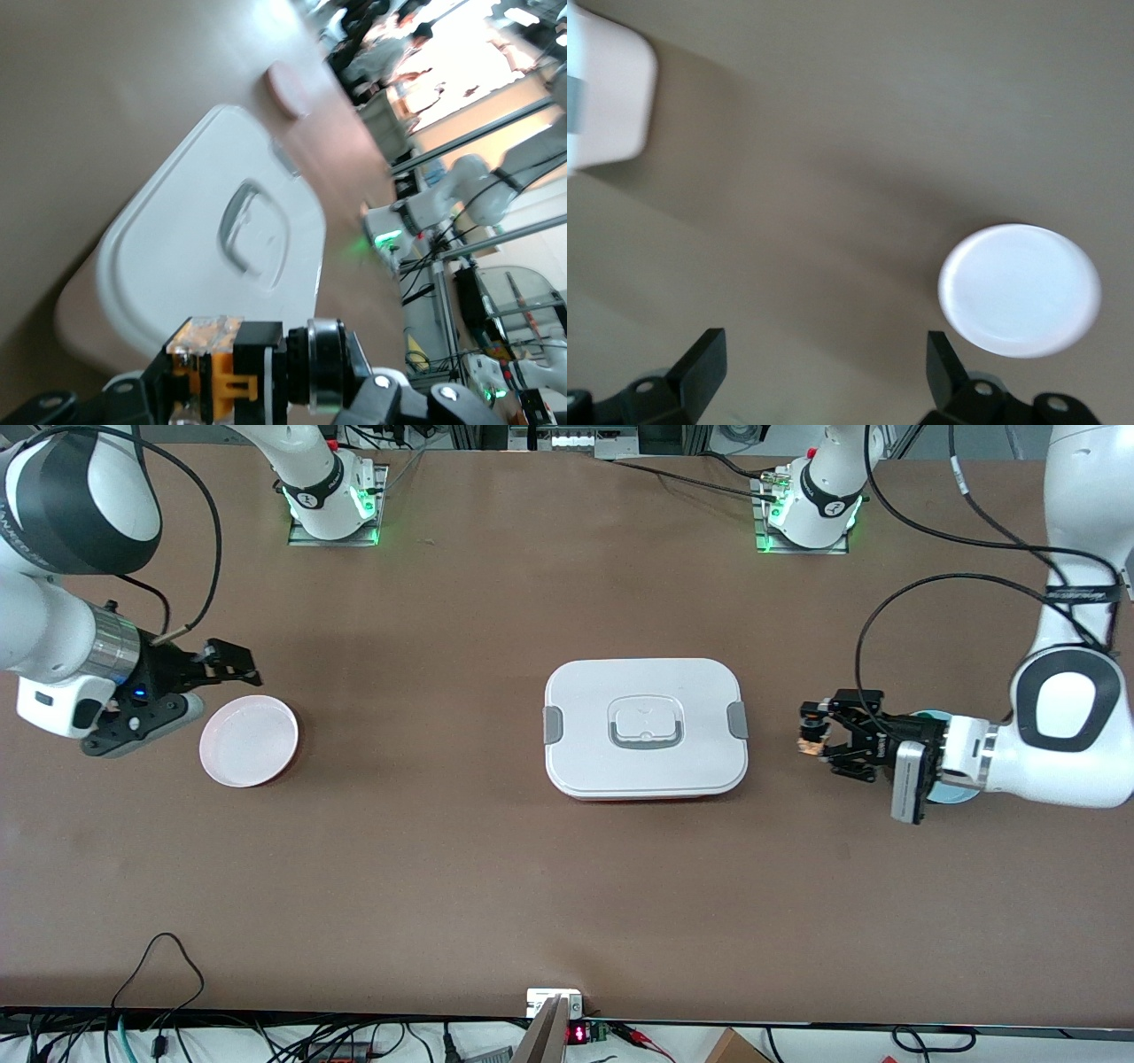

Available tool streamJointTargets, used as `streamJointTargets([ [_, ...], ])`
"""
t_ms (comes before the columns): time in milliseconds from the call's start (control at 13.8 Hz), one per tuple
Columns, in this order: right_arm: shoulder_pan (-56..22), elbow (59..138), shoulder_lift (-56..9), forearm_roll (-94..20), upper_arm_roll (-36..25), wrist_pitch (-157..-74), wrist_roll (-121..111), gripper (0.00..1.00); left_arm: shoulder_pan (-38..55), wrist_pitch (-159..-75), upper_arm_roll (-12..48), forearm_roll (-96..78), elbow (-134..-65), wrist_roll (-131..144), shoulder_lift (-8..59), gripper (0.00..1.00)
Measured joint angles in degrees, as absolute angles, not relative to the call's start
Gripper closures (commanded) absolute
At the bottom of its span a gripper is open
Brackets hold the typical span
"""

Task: Transfer orange switch to right arm and place
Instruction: 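Lift the orange switch with the left gripper and carry it over the white box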

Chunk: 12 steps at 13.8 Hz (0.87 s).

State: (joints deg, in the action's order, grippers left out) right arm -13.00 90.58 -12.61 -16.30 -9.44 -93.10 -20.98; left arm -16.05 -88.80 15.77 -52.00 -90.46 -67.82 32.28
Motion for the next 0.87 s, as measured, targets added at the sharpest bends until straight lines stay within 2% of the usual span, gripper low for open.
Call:
streamJointTargets([
  [217,-12.99,90.60,-14.83,-27.67,-9.45,-92.98,-19.93,0.00,-11.74,-93.36,16.56,-64.81,-90.46,-81.70,33.97,0.82],
  [578,-14.12,90.66,-20.72,-53.99,-9.04,-93.03,-11.53,0.00,-0.65,-105.98,16.76,-81.76,-92.02,-100.80,34.93,0.86],
  [867,-18.35,90.97,-25.19,-69.28,-8.83,-97.80,-9.97,0.00,3.88,-111.58,16.94,-95.40,-95.16,-112.99,34.93,0.88],
])
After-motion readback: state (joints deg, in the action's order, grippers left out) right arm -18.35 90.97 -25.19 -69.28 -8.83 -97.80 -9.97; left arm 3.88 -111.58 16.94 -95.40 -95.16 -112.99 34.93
